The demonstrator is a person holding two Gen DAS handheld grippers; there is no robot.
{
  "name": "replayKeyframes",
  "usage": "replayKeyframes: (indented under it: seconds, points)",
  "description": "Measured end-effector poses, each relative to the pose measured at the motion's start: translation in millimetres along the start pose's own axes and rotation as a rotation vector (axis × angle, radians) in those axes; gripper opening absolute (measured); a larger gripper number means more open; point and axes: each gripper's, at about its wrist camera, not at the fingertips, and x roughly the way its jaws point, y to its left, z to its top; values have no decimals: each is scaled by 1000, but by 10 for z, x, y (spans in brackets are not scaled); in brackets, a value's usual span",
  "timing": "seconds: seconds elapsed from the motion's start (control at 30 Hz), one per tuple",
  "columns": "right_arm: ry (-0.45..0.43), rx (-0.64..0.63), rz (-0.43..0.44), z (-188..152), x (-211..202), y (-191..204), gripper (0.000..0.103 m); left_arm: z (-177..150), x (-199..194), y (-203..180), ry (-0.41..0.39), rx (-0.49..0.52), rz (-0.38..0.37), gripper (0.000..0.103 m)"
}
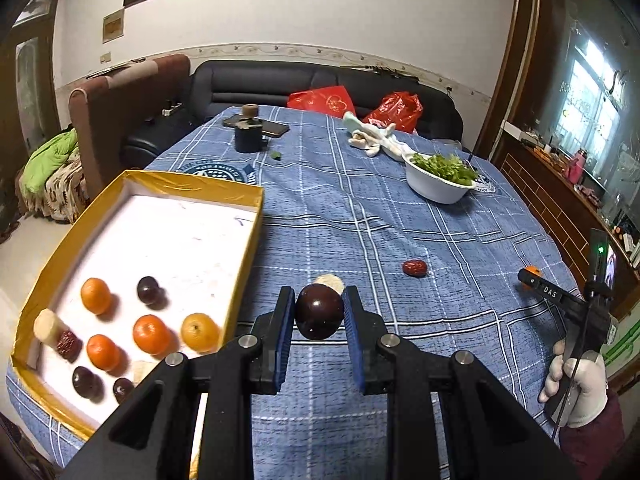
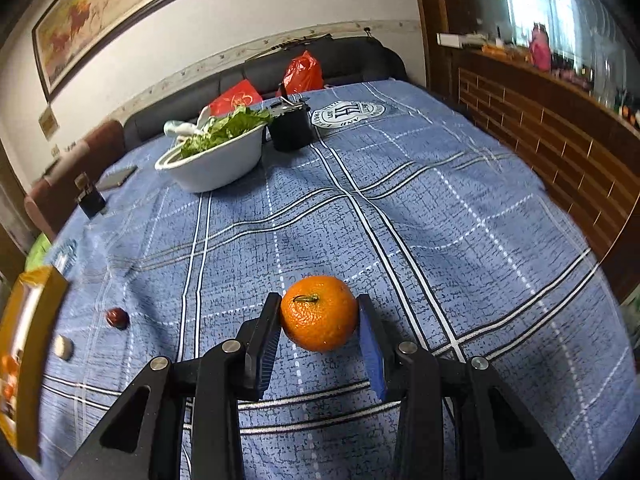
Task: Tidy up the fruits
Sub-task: 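Carry the plum and tangerine into the tray and open both tools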
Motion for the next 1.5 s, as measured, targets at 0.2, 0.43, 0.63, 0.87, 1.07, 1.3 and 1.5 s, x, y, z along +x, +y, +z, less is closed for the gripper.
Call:
replayKeyframes:
  seconds: [0.2, 0.43, 0.63, 0.87, 1.07, 1.3, 1.5]
  points:
    - [-3, -8, 18, -83, -229, 86, 40, -38, -35, 58, -11, 1, 10, 24]
    - [2, -83, 75, -202, -479, 387, 40, -76, -13, 88, -7, -1, 8, 24]
    - [7, -146, 130, -260, -574, 767, 41, -83, -30, 181, -11, -18, 7, 24]
    - [27, -230, 193, -332, -579, 1322, 41, -88, -75, 439, -14, -63, 7, 24]
    - [39, -326, 272, -420, -642, 1917, 41, -33, -154, 1116, -44, -202, 74, 24]
    - [68, -452, 383, -588, -670, 2723, 42, -139, -143, 1816, -37, -354, 138, 24]
    - [104, -561, 447, -782, -609, 3341, 42, -255, 19, 1962, 2, -374, 119, 24]
